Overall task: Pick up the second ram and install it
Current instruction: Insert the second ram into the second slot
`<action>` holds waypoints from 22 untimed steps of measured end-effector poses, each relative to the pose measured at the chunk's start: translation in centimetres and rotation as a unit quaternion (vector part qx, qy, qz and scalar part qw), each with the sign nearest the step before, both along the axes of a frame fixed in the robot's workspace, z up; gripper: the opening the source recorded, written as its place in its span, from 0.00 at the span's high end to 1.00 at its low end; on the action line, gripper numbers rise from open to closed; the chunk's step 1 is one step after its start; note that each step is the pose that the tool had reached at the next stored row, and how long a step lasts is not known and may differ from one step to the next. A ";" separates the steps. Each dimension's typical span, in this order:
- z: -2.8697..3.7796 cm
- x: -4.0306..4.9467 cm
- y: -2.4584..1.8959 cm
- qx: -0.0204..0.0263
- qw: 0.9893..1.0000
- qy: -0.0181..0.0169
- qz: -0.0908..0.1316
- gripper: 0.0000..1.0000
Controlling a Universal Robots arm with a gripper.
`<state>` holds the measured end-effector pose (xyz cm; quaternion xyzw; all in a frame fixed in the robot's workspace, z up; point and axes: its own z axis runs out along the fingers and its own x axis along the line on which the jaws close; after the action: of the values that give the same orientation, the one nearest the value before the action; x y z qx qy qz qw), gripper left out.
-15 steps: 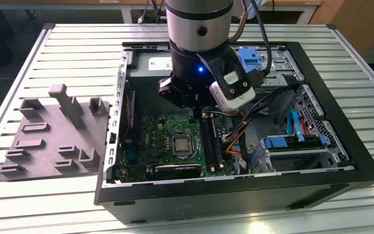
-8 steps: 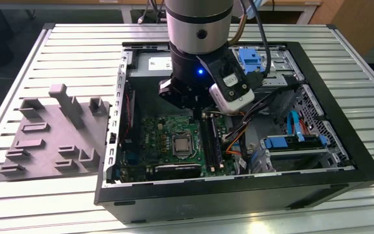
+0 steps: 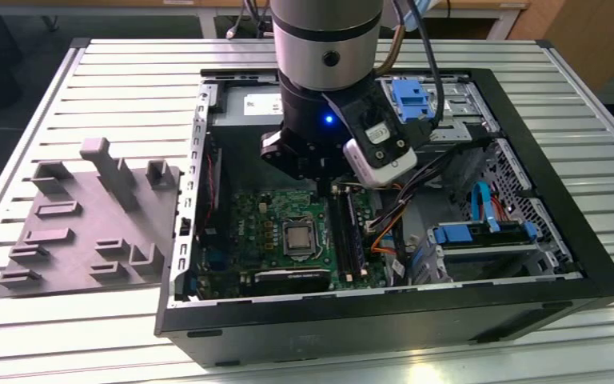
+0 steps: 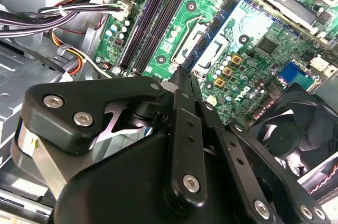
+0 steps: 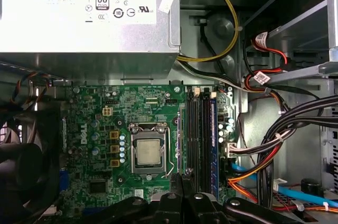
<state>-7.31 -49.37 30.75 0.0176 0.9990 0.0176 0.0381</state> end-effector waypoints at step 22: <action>-0.52 0.00 0.00 0.000 1.000 0.000 0.000 0.89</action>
<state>-7.31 -49.37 30.23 0.0176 0.9990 0.0177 0.0381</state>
